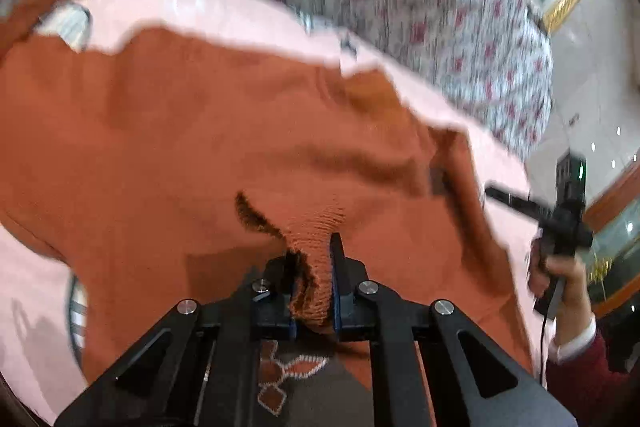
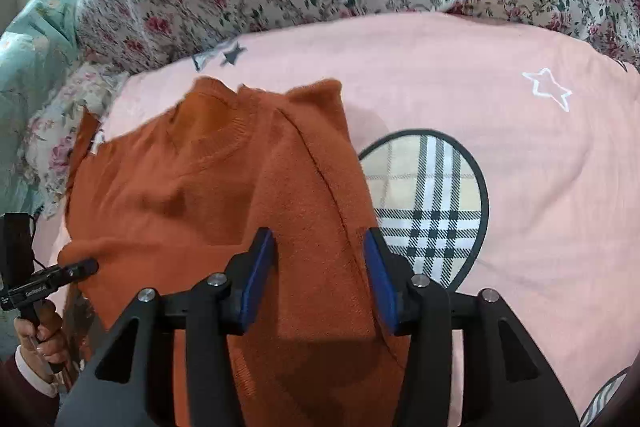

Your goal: Fold small clothes

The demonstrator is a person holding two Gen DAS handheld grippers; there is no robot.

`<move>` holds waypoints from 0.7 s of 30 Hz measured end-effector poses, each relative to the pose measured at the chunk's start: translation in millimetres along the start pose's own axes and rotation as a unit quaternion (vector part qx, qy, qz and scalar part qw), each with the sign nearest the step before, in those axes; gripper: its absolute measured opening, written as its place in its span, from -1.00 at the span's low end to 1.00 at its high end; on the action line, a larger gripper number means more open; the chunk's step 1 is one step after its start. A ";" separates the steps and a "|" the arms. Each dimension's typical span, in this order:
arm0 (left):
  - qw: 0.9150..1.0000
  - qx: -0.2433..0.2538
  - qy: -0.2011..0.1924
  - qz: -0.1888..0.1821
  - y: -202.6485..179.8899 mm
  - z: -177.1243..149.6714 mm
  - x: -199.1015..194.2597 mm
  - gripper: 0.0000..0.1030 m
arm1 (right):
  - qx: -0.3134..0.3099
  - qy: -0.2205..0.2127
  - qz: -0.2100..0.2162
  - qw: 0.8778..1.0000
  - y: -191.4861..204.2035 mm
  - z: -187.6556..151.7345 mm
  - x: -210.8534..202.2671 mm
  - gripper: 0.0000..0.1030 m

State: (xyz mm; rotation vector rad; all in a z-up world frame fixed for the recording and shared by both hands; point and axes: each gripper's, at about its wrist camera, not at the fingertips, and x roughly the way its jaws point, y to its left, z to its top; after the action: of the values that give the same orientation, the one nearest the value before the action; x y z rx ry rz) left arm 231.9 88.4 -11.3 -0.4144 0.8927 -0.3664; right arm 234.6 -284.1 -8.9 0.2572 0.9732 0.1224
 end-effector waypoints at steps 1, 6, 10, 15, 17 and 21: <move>1.000 -0.006 -0.013 -0.003 1.9 1.8 -5.4 -0.80 | -0.009 -0.006 -0.004 1.000 3.0 -0.8 -2.9 0.33; 0.999 -0.021 -0.020 0.014 10.8 1.6 -6.3 -0.80 | -0.057 0.007 -0.029 0.998 20.7 2.4 12.6 0.36; 0.999 -0.032 -0.009 0.010 13.8 1.7 -2.0 -0.80 | -0.029 0.049 -0.049 0.997 8.0 -0.8 43.2 -0.77; 1.000 0.000 -0.025 -0.007 -12.0 20.3 2.6 -0.80 | 0.061 -0.038 -0.056 0.996 -38.6 12.8 -8.7 -0.81; 0.999 0.003 -0.030 -0.015 -19.5 31.4 14.5 -0.79 | 0.108 -0.053 -0.042 0.992 -64.3 17.9 -24.9 -0.82; 1.000 -0.008 -0.002 0.009 -11.2 37.6 48.0 -0.79 | 0.144 -0.032 -0.067 0.987 -91.5 13.3 -14.1 -0.95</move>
State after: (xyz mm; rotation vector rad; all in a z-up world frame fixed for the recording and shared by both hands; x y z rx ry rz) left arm 288.3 63.4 -16.8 -0.4217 0.8944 -0.3427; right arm 236.6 -377.4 -15.2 0.4572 0.9397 -0.1504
